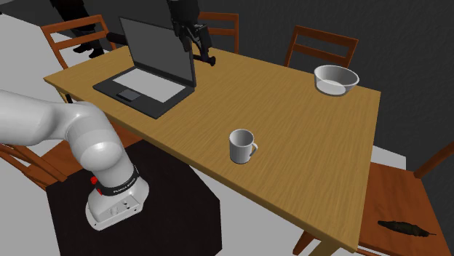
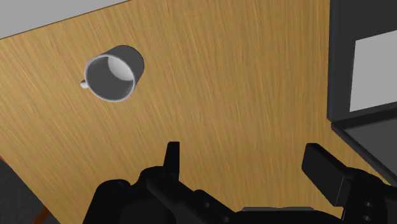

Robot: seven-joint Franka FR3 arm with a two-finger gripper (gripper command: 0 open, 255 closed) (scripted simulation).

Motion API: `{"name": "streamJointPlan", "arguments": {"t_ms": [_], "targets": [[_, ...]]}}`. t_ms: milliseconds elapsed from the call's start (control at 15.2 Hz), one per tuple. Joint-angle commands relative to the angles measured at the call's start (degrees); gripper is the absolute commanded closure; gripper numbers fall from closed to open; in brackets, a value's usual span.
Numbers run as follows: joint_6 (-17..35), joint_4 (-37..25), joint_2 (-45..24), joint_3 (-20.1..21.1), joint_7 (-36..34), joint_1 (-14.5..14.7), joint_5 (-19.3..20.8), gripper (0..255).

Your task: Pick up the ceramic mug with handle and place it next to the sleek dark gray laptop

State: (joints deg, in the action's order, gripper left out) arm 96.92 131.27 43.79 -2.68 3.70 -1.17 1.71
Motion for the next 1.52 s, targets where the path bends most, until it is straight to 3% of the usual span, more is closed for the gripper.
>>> {"name": "streamJointPlan", "arguments": {"t_ms": [0,726,1452], "targets": [[0.0,0.0,0.0,0.0,0.0,0.0,0.0,0],[15.1,11.2,-8.3,-6.5,7.6,-2.4,5.4,0],[31.2,15.3,-23.8,-12.9,14.0,-4.8,9.8,0]]}}
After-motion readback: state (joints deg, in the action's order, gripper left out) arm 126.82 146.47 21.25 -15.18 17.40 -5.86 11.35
